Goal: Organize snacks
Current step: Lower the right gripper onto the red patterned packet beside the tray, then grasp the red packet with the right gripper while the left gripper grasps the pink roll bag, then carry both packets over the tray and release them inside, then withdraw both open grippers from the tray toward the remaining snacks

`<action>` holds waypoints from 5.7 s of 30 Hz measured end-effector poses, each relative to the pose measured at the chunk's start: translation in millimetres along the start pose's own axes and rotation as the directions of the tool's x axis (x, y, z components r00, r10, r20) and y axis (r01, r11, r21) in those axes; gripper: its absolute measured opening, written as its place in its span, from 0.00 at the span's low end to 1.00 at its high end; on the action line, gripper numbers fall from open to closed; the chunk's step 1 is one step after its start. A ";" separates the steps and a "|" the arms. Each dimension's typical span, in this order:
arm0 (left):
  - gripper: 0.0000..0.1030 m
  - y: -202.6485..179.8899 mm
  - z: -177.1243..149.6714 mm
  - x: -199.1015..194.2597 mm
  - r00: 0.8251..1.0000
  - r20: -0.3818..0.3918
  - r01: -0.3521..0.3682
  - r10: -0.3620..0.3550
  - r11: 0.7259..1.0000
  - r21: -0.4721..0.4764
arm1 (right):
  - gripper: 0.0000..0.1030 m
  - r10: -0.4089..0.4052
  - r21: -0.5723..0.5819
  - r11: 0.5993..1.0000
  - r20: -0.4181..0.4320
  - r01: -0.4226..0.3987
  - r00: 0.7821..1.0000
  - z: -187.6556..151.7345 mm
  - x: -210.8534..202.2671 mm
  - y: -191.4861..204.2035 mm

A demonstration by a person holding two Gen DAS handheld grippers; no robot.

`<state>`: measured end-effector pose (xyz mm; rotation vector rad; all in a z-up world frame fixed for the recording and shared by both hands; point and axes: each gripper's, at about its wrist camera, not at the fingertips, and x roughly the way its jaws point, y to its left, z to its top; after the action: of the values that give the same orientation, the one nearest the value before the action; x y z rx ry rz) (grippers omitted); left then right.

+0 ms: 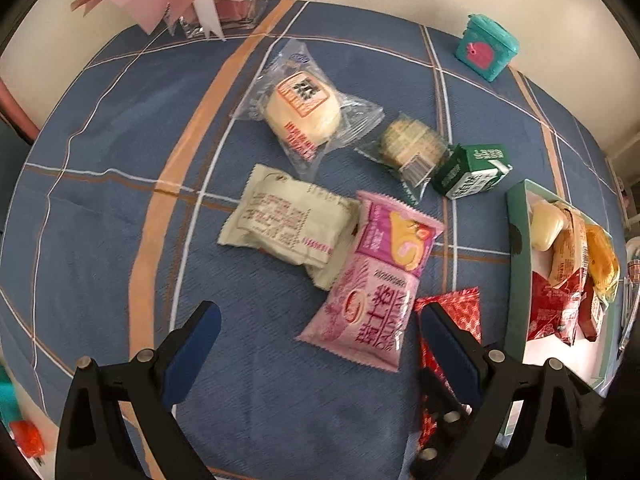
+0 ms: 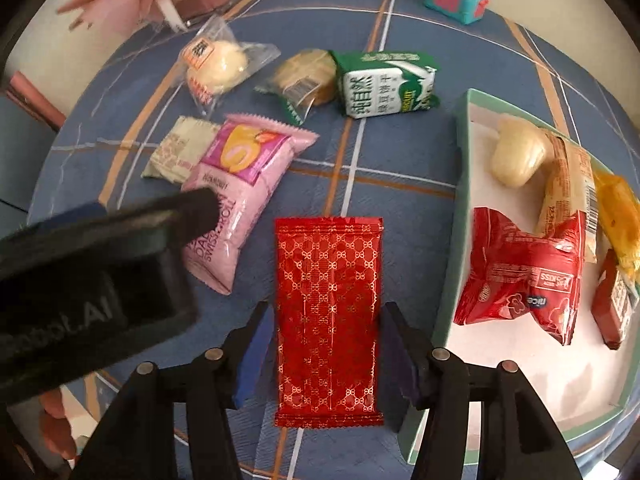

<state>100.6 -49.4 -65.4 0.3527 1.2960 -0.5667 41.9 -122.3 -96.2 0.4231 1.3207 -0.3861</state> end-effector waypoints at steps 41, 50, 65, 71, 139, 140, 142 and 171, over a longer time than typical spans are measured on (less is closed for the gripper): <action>0.38 -8.5 10.6 -25.6 0.989 0.129 0.080 -0.071 0.995 -0.064 | 0.46 0.068 0.050 0.996 0.188 -0.079 0.980 -1.9 -54.3 -34.3; 0.38 -7.3 4.3 -74.9 0.971 0.237 0.063 -0.045 0.995 -0.072 | 0.46 0.079 0.066 0.993 0.277 -0.101 0.958 -10.0 -95.9 -41.6; 0.38 -72.2 -5.6 -93.7 0.960 0.267 0.082 -0.081 0.997 0.009 | 0.46 -0.023 0.227 0.973 0.277 -0.043 0.961 -19.3 -113.1 -128.1; 0.38 -127.3 -11.7 -90.9 0.961 0.252 0.085 -0.109 0.991 0.103 | 0.46 -0.079 0.317 0.948 0.287 -0.017 0.955 -29.5 -128.8 -178.9; 0.63 -118.9 -4.3 -61.8 0.982 0.184 -0.015 0.033 0.995 -0.101 | 0.65 -0.135 0.369 0.927 0.168 0.065 0.977 -49.1 -128.9 -252.8; 0.63 -114.6 -4.5 -62.1 0.982 0.184 -0.015 0.036 0.994 -0.110 | 0.65 -0.135 0.363 0.929 0.169 0.065 0.976 -48.0 -128.5 -249.2; 0.64 -108.4 -4.2 -62.5 0.982 0.182 -0.018 0.041 0.992 -0.124 | 0.65 -0.131 0.349 0.935 0.173 0.063 0.976 -45.2 -128.0 -241.0; 0.98 -84.6 0.0 -66.9 0.973 0.220 -0.036 0.067 0.989 -0.145 | 1.00 -0.121 0.280 0.958 0.210 0.058 0.970 -26.7 -106.0 -188.6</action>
<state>40.8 -105.2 4.9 0.1986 1.0985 -0.4542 -96.7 -268.2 -12.4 0.5332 1.0700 -0.6782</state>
